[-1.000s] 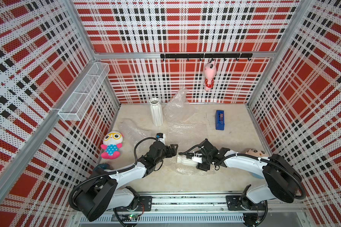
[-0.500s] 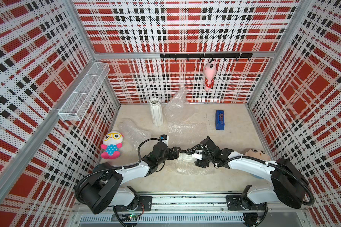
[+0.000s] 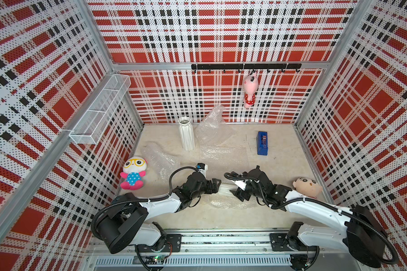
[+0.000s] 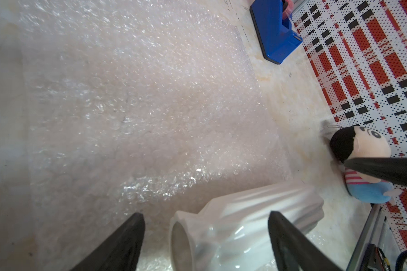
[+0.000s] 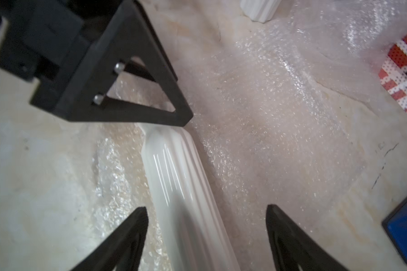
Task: Wrap vases in bubble wrap
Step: Place the vase in bubble wrap.
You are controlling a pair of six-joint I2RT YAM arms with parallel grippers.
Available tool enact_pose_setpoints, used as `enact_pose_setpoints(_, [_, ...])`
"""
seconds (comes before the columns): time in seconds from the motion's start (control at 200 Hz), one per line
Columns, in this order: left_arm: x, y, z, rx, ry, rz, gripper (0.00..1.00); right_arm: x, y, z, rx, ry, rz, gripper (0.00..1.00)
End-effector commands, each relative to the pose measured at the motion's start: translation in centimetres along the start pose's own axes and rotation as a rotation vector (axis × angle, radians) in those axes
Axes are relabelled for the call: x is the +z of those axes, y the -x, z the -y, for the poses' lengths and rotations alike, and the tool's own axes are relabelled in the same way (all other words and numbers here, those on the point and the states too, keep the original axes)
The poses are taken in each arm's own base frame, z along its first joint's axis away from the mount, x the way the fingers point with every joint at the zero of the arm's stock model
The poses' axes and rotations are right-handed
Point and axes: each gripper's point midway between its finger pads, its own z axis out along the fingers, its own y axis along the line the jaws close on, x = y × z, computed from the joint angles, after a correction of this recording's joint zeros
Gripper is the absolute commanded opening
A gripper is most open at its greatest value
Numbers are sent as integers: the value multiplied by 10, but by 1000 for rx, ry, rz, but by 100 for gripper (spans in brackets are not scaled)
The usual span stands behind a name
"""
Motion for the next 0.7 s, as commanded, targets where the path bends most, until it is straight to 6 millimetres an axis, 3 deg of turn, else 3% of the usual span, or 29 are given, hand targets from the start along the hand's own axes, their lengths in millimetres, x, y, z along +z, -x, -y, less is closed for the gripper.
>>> enact_pose_setpoints(0.0, [2, -11, 2, 4, 10, -37, 85, -10, 3, 15, 402, -88, 87, 77])
enact_pose_setpoints(0.195, [2, -19, 2, 10, 46, -60, 86, -35, -18, 31, 803, -210, 139, 74])
enact_pose_setpoints(0.301, [-1, -23, 2, 0, 61, -67, 87, -40, -23, 23, 961, -174, 163, 73])
enact_pose_setpoints(0.436, [-3, -28, 10, 26, 52, -74, 87, -35, -35, 7, 998, -165, 102, 73])
enact_pose_setpoints(0.696, [0, -27, 16, 11, 39, -64, 86, -16, -58, 8, 1038, -254, 9, 71])
